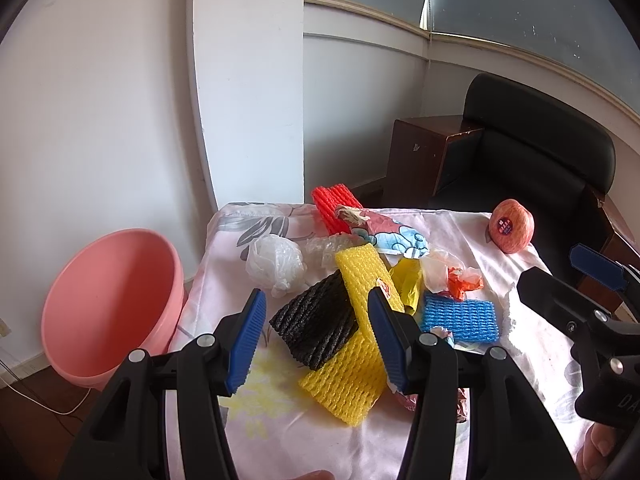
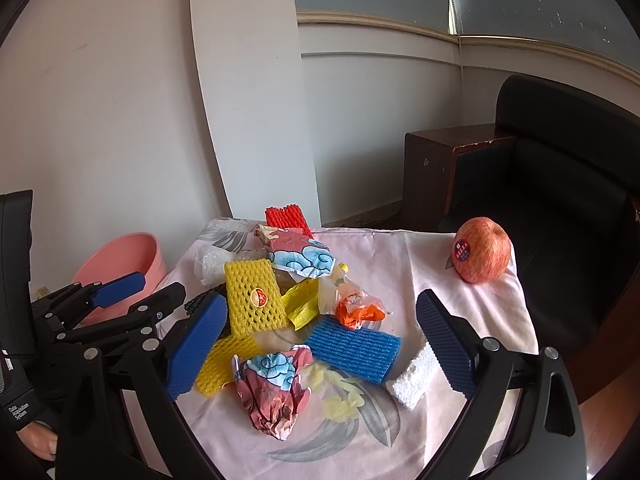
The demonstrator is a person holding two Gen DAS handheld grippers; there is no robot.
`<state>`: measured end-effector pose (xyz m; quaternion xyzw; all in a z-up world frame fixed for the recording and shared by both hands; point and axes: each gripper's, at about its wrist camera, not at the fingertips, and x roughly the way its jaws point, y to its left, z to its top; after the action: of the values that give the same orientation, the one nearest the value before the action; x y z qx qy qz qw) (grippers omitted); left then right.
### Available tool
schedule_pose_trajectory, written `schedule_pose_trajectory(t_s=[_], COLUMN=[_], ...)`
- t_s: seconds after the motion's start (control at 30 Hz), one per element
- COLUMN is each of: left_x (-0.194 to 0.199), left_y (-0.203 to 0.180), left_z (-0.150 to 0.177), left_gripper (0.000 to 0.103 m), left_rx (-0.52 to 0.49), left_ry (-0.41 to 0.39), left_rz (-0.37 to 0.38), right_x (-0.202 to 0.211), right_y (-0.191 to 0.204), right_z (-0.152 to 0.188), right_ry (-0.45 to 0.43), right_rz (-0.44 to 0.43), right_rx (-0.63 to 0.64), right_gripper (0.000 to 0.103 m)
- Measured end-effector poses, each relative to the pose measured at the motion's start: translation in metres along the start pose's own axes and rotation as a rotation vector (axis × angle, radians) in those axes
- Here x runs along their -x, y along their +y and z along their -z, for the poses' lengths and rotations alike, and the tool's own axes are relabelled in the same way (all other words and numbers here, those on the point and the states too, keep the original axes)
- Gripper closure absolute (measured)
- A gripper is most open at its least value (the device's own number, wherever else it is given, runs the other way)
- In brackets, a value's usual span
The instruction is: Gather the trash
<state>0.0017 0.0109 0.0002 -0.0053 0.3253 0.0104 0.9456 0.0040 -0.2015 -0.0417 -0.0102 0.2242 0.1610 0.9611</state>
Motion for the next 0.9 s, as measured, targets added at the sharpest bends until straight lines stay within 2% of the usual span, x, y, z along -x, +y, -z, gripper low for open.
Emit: schedule_pose_trajectory(t_s=[0.9], left_x=[0.005], left_y=[-0.001], left_z=[0.004], left_gripper=[0.05], left_rx=[0.002], left_ry=[-0.006], left_rz=[-0.007], right_x=[0.011], right_y=[0.009], right_z=[0.007], right_ry=[-0.015], right_rz=[-0.029], right_rx=[0.015], right_gripper=[0.008])
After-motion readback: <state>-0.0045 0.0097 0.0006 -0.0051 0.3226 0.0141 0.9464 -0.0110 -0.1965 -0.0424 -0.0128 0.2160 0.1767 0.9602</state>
